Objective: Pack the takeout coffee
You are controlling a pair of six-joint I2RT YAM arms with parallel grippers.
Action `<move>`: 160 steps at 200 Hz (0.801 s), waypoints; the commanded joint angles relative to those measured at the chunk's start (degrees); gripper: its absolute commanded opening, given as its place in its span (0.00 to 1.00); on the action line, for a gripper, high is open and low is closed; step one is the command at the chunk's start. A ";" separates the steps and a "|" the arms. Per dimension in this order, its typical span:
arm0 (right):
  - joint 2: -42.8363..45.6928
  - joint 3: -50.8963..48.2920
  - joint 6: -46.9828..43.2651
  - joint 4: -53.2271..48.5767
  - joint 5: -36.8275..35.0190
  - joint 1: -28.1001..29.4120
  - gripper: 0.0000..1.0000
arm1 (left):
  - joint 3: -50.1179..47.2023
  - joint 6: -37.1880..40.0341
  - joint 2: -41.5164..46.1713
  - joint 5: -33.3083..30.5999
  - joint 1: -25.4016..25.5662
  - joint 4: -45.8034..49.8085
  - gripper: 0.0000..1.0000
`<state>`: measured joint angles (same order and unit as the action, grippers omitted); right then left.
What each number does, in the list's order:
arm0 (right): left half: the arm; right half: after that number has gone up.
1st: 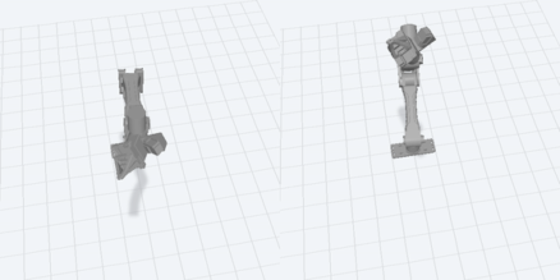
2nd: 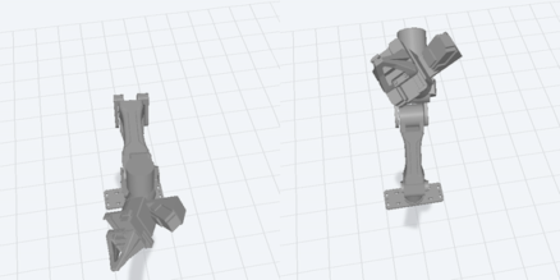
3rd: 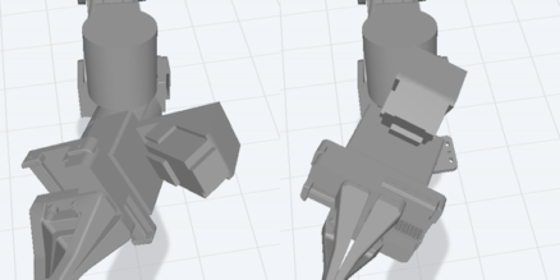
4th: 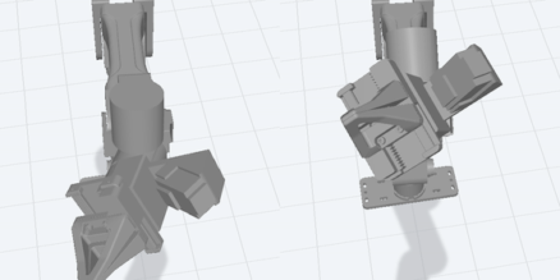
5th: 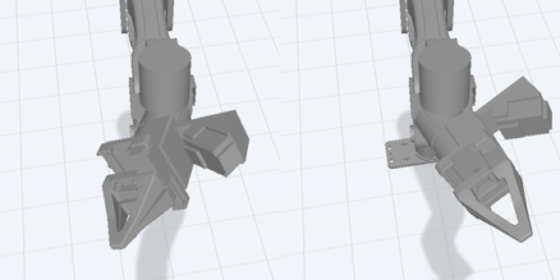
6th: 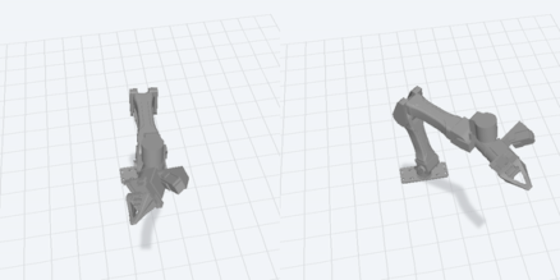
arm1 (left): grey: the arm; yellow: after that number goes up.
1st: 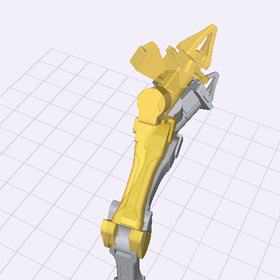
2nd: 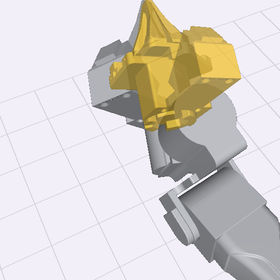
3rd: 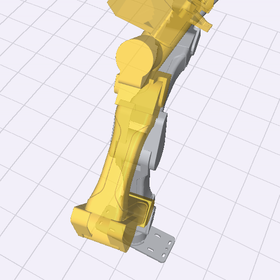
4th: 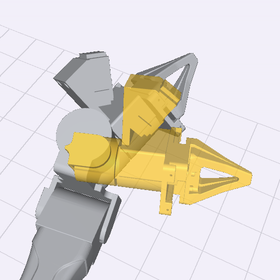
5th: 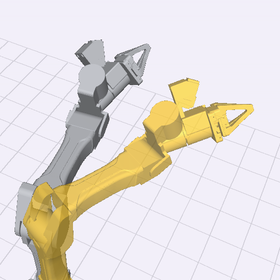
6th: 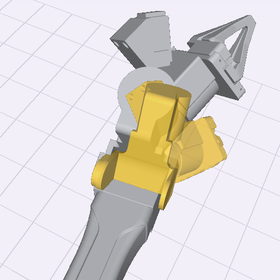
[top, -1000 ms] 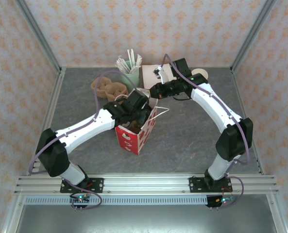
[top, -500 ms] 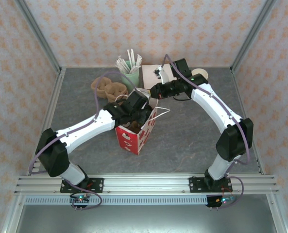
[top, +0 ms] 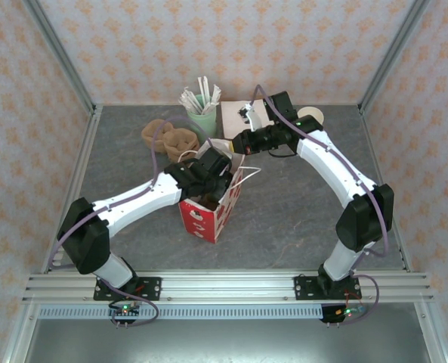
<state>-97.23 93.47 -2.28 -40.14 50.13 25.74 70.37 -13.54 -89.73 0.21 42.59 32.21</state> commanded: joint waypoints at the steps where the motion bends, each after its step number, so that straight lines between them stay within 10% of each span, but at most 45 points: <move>1: 0.86 0.04 0.45 0.46 0.89 0.19 0.07 | 1.59 -0.70 -1.91 -0.29 -0.54 1.63 0.57; 160: 0.74 -0.19 1.75 0.97 1.90 0.20 0.07 | 5.44 -2.31 -8.43 1.21 -2.03 0.52 0.57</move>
<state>-97.23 93.47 -1.28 -39.00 49.08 25.19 75.42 -14.11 -95.44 1.06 41.47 32.49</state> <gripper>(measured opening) 0.074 0.575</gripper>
